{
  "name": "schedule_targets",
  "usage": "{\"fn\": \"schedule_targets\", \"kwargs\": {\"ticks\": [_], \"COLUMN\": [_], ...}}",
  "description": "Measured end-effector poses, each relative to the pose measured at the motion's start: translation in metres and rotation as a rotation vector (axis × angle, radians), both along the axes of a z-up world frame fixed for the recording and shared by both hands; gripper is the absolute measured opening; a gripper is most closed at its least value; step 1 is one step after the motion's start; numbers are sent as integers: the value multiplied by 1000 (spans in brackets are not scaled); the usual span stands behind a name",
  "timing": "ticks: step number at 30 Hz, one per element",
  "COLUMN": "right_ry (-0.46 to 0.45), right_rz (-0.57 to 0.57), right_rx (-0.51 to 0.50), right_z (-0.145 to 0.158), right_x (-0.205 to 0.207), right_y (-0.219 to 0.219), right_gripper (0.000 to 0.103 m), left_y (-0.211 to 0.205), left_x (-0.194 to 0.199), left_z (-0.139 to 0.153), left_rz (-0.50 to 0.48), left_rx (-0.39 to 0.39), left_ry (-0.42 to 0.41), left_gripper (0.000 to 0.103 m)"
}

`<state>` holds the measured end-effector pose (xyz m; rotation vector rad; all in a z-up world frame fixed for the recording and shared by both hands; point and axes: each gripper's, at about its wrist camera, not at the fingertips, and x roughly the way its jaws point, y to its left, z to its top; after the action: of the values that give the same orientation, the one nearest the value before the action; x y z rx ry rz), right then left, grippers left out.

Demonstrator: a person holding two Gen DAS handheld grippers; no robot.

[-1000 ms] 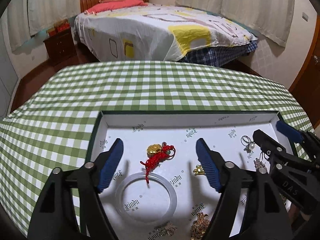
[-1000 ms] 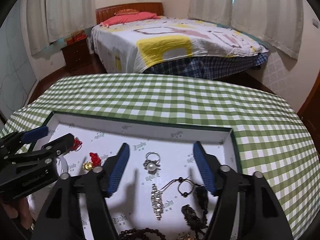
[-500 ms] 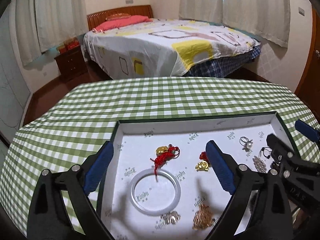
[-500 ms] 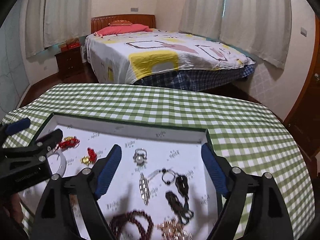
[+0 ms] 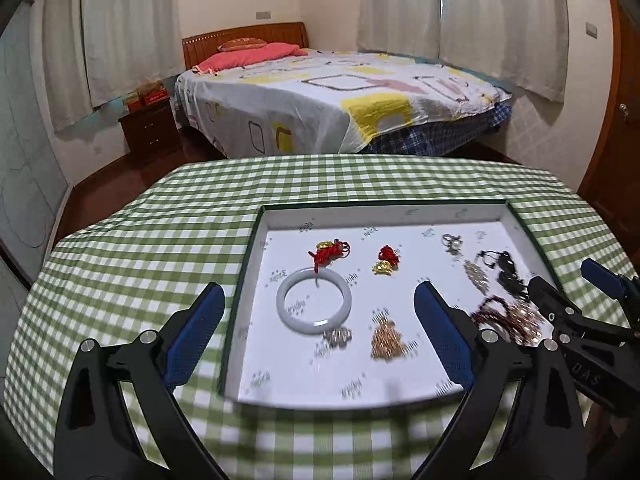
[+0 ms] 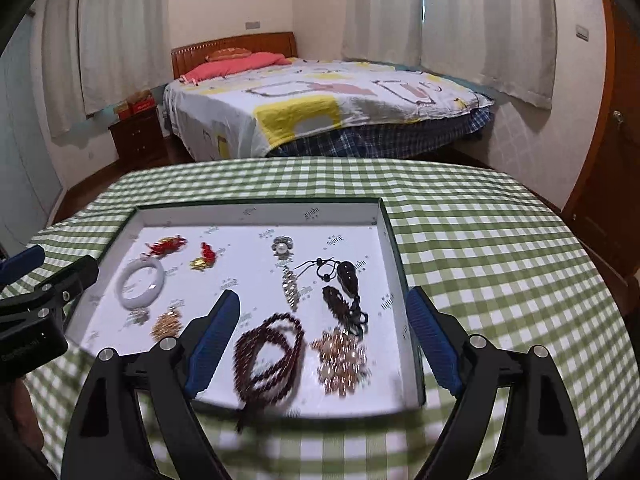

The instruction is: Organize jewelry

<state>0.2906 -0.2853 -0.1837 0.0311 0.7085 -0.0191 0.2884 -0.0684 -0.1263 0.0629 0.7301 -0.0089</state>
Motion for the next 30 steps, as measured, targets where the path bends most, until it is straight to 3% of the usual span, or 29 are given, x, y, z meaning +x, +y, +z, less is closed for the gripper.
{"fn": "schedule_targets", "kwargs": {"ticks": [20, 30], "right_ry": [-251, -302], "right_rz": [100, 113], "right_rx": [6, 11], "right_z": [125, 141], "right_x": [-141, -180], "right_y": [16, 12], "right_gripper": [83, 84], "left_y": [26, 26], "left_x": [-148, -189], "left_z": [110, 129], "left_rz": [60, 52], "left_rx": [-62, -68], "left_ry": [-200, -251], "left_gripper": [95, 98]}}
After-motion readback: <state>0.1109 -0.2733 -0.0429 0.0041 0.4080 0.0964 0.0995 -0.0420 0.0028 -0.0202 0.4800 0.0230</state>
